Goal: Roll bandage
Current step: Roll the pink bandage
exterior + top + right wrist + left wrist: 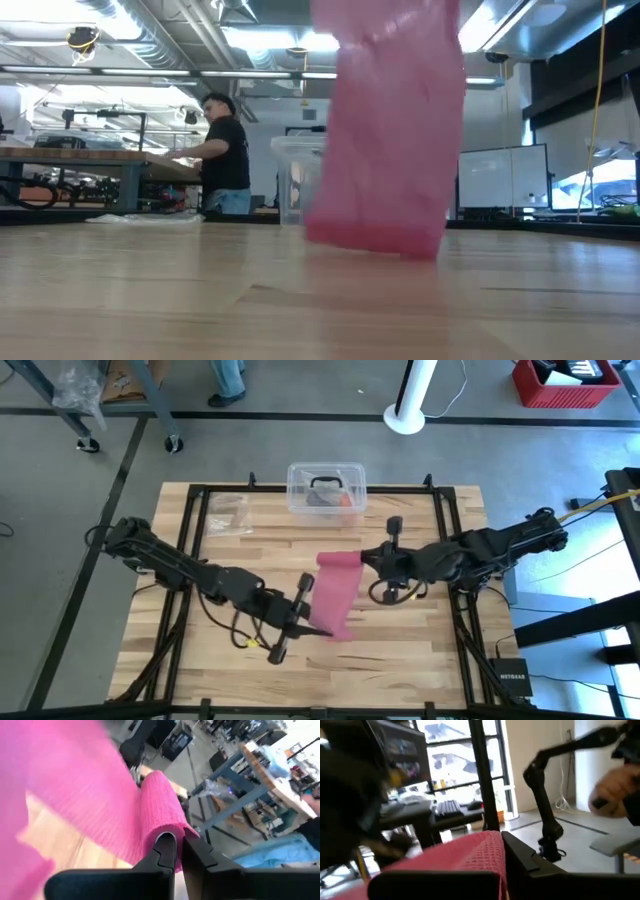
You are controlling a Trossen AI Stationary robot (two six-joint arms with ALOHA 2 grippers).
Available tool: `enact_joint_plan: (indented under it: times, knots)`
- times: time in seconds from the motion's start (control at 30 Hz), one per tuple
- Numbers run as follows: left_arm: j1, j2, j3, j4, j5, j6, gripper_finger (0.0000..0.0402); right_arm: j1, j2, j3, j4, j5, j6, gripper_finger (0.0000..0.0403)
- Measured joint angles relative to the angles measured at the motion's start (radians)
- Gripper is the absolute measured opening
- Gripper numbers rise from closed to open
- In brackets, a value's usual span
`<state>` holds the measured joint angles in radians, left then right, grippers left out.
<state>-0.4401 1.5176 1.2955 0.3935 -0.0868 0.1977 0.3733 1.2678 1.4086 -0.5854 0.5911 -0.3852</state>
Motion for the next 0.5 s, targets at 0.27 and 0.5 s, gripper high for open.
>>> enact_joint_plan:
  times: [0.27, 0.5]
  knots:
    - [0.009, -0.123, 0.006, -0.011, -0.207, 0.089, 0.0002, 0.0, -0.001, -0.093, 0.006, -0.042, 0.091, 0.0017]
    - [0.071, -0.175, 0.006, -0.005, -0.3, 0.091, 0.0004, 0.001, -0.002, -0.171, 0.073, -0.091, 0.102, 0.0017]
